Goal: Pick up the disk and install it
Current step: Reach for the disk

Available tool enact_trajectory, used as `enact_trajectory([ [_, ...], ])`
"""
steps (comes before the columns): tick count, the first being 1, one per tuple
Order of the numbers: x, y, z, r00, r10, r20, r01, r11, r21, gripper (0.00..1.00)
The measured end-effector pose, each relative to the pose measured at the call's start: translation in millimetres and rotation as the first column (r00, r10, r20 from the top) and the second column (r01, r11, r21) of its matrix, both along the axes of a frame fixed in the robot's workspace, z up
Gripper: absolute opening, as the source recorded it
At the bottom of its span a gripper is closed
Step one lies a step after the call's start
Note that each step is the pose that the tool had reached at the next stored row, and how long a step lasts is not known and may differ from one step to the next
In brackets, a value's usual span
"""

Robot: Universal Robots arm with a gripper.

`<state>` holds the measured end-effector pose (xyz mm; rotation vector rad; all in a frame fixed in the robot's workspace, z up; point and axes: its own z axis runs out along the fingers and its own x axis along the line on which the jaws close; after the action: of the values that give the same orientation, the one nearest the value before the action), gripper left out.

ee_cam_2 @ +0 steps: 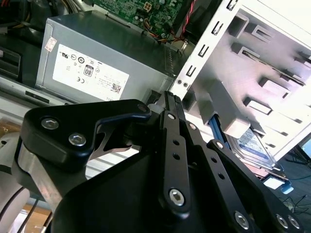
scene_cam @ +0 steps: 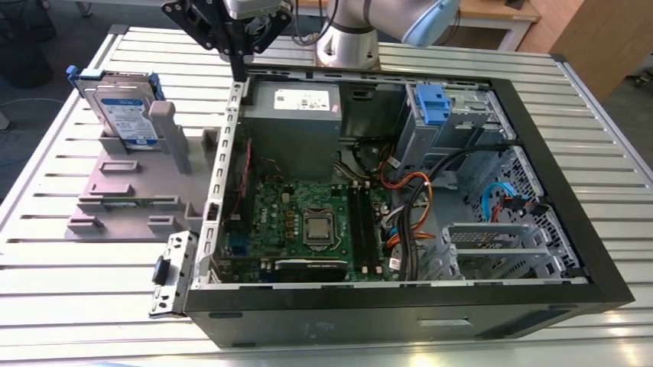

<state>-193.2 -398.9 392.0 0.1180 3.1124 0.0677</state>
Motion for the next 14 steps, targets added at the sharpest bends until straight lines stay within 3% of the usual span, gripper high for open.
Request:
enact_trajectory([
  [14,-4.1,0.0,-0.1,1.0,0.0,0.0,0.0,1.0,0.0,0.11],
])
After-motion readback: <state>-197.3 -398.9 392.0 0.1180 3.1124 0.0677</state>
